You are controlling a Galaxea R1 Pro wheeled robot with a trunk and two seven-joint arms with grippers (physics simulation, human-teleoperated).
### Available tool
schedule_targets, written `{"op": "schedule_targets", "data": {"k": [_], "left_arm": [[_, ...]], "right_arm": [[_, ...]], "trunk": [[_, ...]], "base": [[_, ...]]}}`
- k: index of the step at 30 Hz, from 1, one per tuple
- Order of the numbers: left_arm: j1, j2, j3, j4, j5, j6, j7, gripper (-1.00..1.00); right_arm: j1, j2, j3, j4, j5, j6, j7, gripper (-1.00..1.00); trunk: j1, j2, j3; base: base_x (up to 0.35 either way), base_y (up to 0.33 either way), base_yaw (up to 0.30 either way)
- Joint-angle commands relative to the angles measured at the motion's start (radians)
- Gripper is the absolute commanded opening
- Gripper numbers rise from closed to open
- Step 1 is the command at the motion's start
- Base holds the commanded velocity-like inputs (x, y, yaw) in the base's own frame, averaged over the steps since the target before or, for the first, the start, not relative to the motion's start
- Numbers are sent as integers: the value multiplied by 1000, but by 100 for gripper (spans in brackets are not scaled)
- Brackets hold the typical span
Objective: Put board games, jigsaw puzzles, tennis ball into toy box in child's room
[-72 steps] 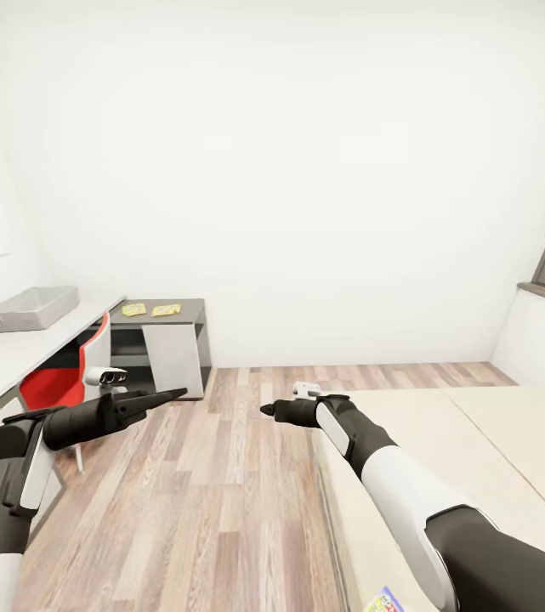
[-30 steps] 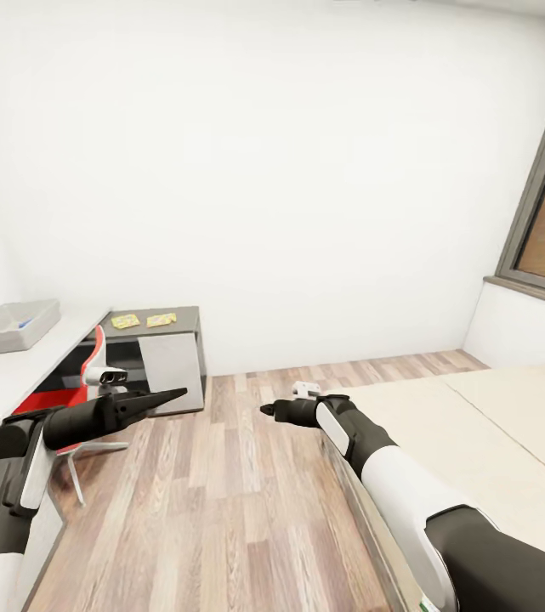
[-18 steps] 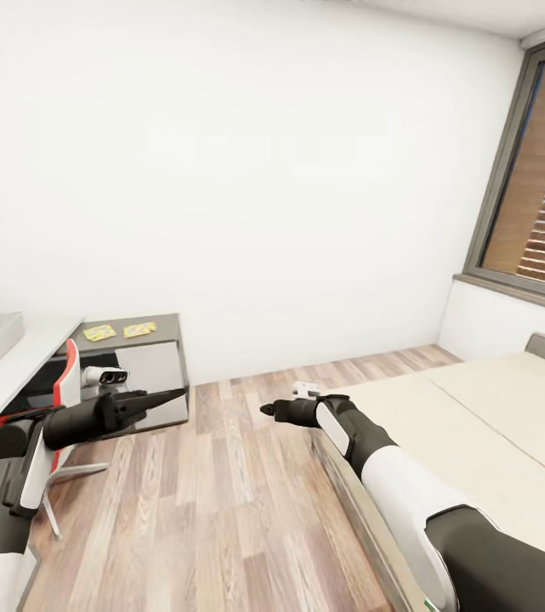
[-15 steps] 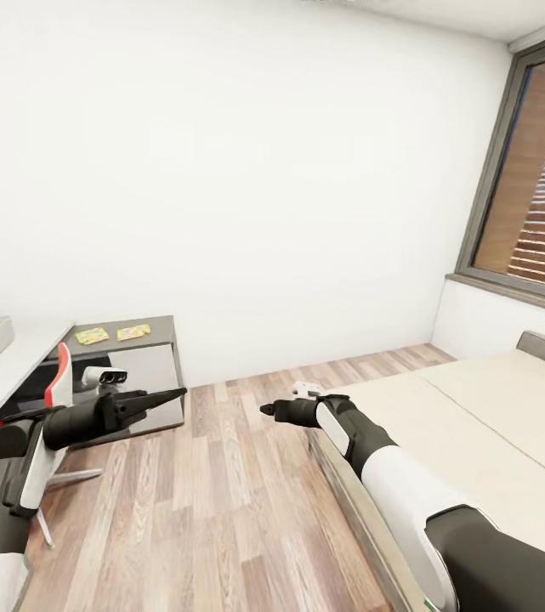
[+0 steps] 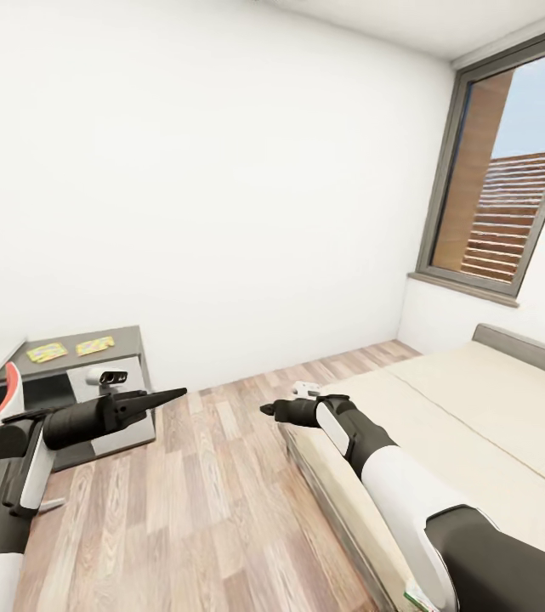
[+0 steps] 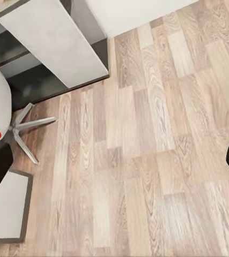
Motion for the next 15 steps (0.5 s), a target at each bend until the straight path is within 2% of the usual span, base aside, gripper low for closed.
{"op": "schedule_targets", "data": {"k": [1, 15], "left_arm": [[0, 0, 0, 0, 0, 11, -4, 100], [0, 0, 0, 0, 0, 11, -4, 100]], "right_arm": [[0, 0, 2, 0, 1, 3, 1, 100], [0, 0, 2, 0, 1, 3, 1, 100]], "trunk": [[0, -1, 0], [0, -1, 12]], "base": [[5, 2, -247], [1, 2, -247]]}}
